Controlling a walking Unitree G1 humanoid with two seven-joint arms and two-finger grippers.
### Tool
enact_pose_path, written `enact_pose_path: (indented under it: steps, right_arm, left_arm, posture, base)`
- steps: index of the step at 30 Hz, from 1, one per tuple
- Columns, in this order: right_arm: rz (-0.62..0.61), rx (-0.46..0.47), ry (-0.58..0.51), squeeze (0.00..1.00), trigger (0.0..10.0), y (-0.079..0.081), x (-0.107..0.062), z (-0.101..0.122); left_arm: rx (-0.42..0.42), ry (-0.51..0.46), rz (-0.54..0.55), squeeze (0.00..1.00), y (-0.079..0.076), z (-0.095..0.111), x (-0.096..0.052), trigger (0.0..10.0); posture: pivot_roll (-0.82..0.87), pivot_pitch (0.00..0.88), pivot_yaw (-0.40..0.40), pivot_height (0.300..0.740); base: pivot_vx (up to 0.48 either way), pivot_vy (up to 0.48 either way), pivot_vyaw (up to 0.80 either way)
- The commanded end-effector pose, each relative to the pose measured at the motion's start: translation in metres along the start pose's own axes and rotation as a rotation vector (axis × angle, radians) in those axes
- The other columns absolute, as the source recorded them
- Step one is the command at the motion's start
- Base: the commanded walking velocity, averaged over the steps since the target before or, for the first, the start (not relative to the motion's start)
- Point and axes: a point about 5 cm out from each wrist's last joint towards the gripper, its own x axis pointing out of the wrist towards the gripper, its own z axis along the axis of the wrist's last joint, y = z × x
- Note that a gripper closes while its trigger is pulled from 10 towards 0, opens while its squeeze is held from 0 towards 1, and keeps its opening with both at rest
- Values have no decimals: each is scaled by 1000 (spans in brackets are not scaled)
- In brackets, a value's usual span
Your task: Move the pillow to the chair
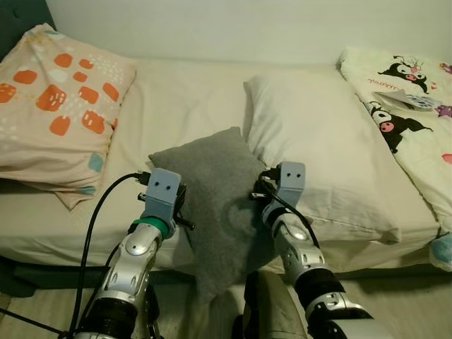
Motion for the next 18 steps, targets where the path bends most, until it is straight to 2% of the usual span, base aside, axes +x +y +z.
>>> enact_pose_path:
  steps: [1,5,7,9,10,12,13,15,18]
  right_arm:
    - [23,20,39,0,10000,10,3,-2]
    - [33,69,84,0,10000,21,5,-6]
    - [139,214,188,0,10000,51,6,-14]
    - [254,313,251,0,10000,76,4,-17]
    - [254,313,251,0,10000,76,4,-17]
    - [354,331,262,0,10000,92,2,-16]
    - [354,331,262,0,10000,92,2,-16]
    - [453,316,262,0,10000,101,-1,-14]
    - [509,327,265,0,10000,103,-4,-13]
  left_arm:
    - [3,11,2,0,0,-4,0,10000]
    - [7,21,7,0,2,-7,-1,10000]
    - [3,28,13,0,3,-9,-2,10000]
    - [3,29,14,0,4,-9,-2,10000]
    - [3,29,14,0,4,-9,-2,10000]
    - [4,27,17,0,5,-7,-1,10000]
    - [4,27,17,0,5,-7,-1,10000]
    - [6,33,19,0,6,-8,-1,10000]
    - [8,44,17,0,6,-11,-2,10000]
  posture:
    - [-16,41,-40,566]
    - [-18,42,-38,566]
    - [-18,44,-36,566]
    - [-17,43,-36,566]
    - [-17,43,-36,566]
    - [-13,49,-39,566]
    - [-13,49,-39,566]
    - [-18,52,-36,566]
    - [-18,52,-36,566]
  base:
    - [0,0,0]
    - [0,0,0]
    - [0,0,0]
    - [0,0,0]
    - [0,0,0]
    - [0,0,0]
    - [0,0,0]
    - [0,0,0]
    - [0,0,0]
